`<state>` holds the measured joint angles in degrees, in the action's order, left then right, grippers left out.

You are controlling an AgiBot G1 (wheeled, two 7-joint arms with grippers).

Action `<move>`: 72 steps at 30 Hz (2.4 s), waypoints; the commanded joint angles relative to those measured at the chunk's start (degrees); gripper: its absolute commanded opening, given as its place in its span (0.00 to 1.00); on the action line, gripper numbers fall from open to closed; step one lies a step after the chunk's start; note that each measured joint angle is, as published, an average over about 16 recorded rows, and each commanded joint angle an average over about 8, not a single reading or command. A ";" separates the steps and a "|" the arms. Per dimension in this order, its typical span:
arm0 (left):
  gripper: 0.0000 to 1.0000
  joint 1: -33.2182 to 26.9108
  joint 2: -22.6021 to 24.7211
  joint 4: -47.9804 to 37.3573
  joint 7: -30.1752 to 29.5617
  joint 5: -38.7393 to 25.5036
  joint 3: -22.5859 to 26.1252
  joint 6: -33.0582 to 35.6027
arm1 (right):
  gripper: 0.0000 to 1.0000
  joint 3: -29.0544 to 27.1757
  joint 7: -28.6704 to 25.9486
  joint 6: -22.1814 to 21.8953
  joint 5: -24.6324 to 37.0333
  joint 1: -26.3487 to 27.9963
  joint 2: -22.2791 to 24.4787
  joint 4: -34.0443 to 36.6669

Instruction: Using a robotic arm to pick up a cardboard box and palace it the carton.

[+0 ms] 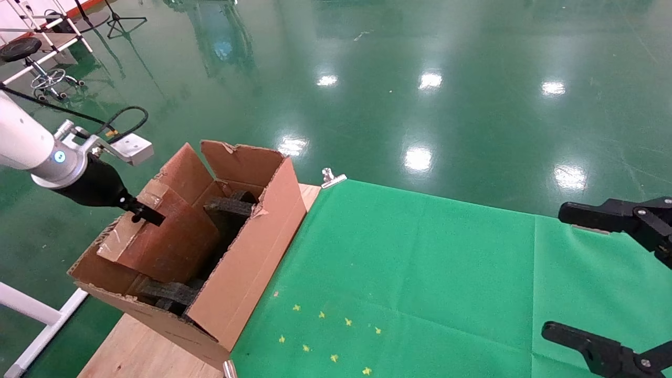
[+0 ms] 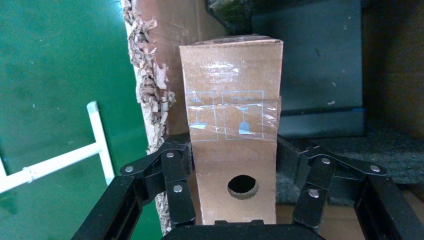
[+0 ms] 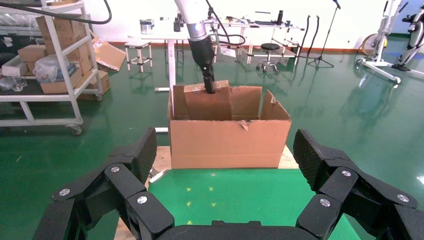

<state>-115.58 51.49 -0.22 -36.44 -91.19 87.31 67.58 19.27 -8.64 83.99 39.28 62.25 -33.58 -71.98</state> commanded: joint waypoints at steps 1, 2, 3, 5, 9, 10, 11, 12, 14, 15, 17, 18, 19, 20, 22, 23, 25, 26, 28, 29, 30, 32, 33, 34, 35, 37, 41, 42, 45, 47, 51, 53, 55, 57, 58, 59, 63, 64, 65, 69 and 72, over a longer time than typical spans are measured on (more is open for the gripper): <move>0.00 0.82 -0.01 -0.10 -0.15 0.02 -0.01 -0.60 | 1.00 0.00 0.00 0.00 0.00 0.00 0.00 0.00; 0.00 1.20 0.00 -0.14 -0.31 0.04 -0.03 -0.84 | 1.00 0.00 0.00 0.00 0.00 0.00 0.00 0.00; 0.00 1.56 0.01 -0.19 -0.48 0.06 -0.04 -1.06 | 1.00 0.00 0.00 0.00 0.00 0.00 0.00 0.00; 0.00 2.26 0.03 -0.25 -0.82 0.08 -0.06 -1.52 | 1.00 0.00 0.00 0.00 0.00 0.00 0.00 0.00; 0.00 3.57 0.13 -0.29 -1.48 0.13 -0.09 -2.06 | 1.00 0.01 0.00 0.00 0.00 0.00 0.00 0.00; 0.00 3.89 0.17 -0.28 -1.62 0.14 -0.10 -2.10 | 1.00 0.01 0.00 0.00 0.00 0.00 0.00 0.00; 0.00 4.23 0.21 -0.27 -1.77 0.15 -0.11 -2.11 | 1.00 0.01 0.00 0.00 0.00 0.00 0.00 0.00; 0.00 4.56 0.26 -0.26 -1.91 0.16 -0.12 -2.09 | 1.00 0.01 0.00 0.00 0.00 0.00 0.00 0.00; 0.00 5.16 0.34 -0.24 -2.22 0.24 -0.18 -2.00 | 1.00 0.01 0.00 0.00 -0.01 0.00 0.00 0.00; 0.00 5.41 0.38 -0.23 -2.37 0.31 -0.23 -1.95 | 1.00 0.01 0.00 0.00 -0.01 0.00 0.00 0.00; 0.01 5.77 0.42 -0.22 -2.69 0.46 -0.34 -1.86 | 1.00 0.01 0.00 0.00 -0.01 0.00 0.00 0.00; 0.13 5.89 0.44 -0.22 -2.82 0.54 -0.39 -1.83 | 1.00 0.01 0.00 0.00 -0.01 0.00 0.00 0.00; 0.26 5.97 0.44 -0.23 -2.94 0.61 -0.44 -1.80 | 1.00 0.01 0.01 0.00 -0.01 0.00 0.00 0.00; 0.38 6.05 0.45 -0.23 -3.06 0.68 -0.49 -1.87 | 1.00 0.01 0.01 -0.01 -0.01 0.00 0.00 0.00; 0.63 6.14 0.46 -0.23 -3.23 0.81 -0.59 -1.99 | 1.00 0.01 0.01 -0.01 -0.01 0.00 0.01 0.01; 0.76 6.18 0.47 -0.23 -3.27 0.85 -0.61 -2.05 | 1.00 0.01 0.01 -0.01 -0.01 -0.01 0.01 0.01; 1.00 6.25 0.49 -0.23 -3.32 0.88 -0.64 -2.17 | 1.00 0.01 0.01 -0.01 -0.01 -0.01 0.01 0.01; 1.00 6.28 0.50 -0.23 -3.34 0.90 -0.65 -2.22 | 1.00 0.00 0.01 -0.02 -0.01 -0.01 0.01 0.01; 1.00 6.30 0.51 -0.22 -3.36 0.93 -0.67 -2.21 | 1.00 0.00 0.01 -0.02 -0.02 -0.02 0.01 0.01; 1.00 6.29 0.51 -0.22 -3.36 0.93 -0.67 -2.16 | 1.00 0.00 0.01 -0.02 -0.02 -0.02 0.01 0.01; 1.00 6.27 0.51 -0.22 -3.36 0.93 -0.67 -2.12 | 1.00 0.00 0.01 -0.02 -0.02 -0.01 0.01 0.01; 1.00 6.25 0.50 -0.21 -3.34 0.93 -0.67 -2.05 | 1.00 0.00 0.01 -0.02 -0.02 -0.01 0.01 0.01; 1.00 6.24 0.50 -0.21 -3.33 0.93 -0.67 -2.01 | 1.00 0.00 0.01 -0.02 -0.02 -0.01 0.01 0.02; 1.00 6.23 0.50 -0.21 -3.32 0.93 -0.66 -1.98 | 1.00 0.00 0.01 -0.02 -0.02 -0.01 0.01 0.02; 1.00 6.22 0.49 -0.22 -3.31 0.93 -0.66 -1.94 | 1.00 0.00 0.01 -0.02 -0.02 -0.01 0.01 0.02; 1.00 6.21 0.48 -0.22 -3.29 0.92 -0.65 -1.87 | 1.00 0.00 0.01 -0.02 -0.02 -0.01 0.01 0.02; 1.00 6.20 0.43 -0.26 -3.27 0.86 -0.61 -1.64 | 1.00 0.00 0.01 -0.02 -0.02 -0.01 0.01 0.02; 1.00 6.20 0.42 -0.27 -3.27 0.84 -0.60 -1.56 | 1.00 0.00 0.01 -0.02 -0.02 -0.01 0.01 0.02; 1.00 6.16 0.41 -0.27 -3.26 0.82 -0.60 -1.44 | 1.00 0.01 0.01 -0.02 -0.02 -0.01 0.01 0.01; 1.00 6.05 0.42 -0.22 -3.22 0.86 -0.63 -1.41 | 1.00 0.01 0.01 -0.02 -0.02 -0.01 0.01 0.01; 1.00 5.10 0.37 0.33 -2.52 1.09 -0.79 -1.53 | 1.00 0.01 0.01 -0.02 -0.02 -0.01 0.01 0.02; 1.00 4.07 0.15 0.99 -1.65 1.54 -1.11 -1.43 | 1.00 0.01 0.01 -0.02 -0.02 -0.01 0.01 0.02; 1.00 2.73 -0.35 1.96 -0.36 2.34 -1.67 -1.12 | 1.00 0.01 0.01 -0.02 -0.02 -0.01 0.01 0.02; 1.00 1.21 -1.20 3.26 1.26 3.63 -2.57 -0.50 | 1.00 0.01 0.01 -0.02 -0.02 -0.01 0.01 0.02; 1.00 0.42 -1.75 4.03 2.16 4.35 -3.08 -0.06 | 1.00 0.01 0.01 -0.02 -0.02 -0.01 0.01 0.02; 1.00 -0.38 -2.33 4.85 3.03 5.12 -3.62 0.46 | 1.00 0.01 0.02 -0.02 -0.02 -0.01 0.01 0.02; 1.00 -3.09 -4.46 8.03 5.71 7.43 -5.24 2.47 | 1.00 0.01 0.02 -0.02 -0.03 -0.01 0.01 0.02; 1.00 -3.69 -4.88 8.75 6.11 7.76 -5.47 2.93 | 1.00 0.01 0.02 -0.03 -0.03 -0.01 0.01 0.02; 1.00 -4.17 -5.23 9.35 6.34 7.97 -5.63 3.31 | 1.00 0.01 0.02 -0.03 -0.03 -0.01 0.02 0.03; 1.00 -5.30 -5.94 10.65 6.63 8.22 -5.81 4.02 | 1.00 0.01 0.02 -0.04 -0.04 -0.01 0.02 0.03; 1.00 -5.37 -6.00 10.76 6.60 8.19 -5.79 4.09 | 1.00 0.01 0.02 -0.04 -0.04 -0.01 0.02 0.03</move>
<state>-120.50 45.65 10.40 -29.79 -82.93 81.36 71.57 19.28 -8.62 83.95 39.24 62.24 -33.56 -71.95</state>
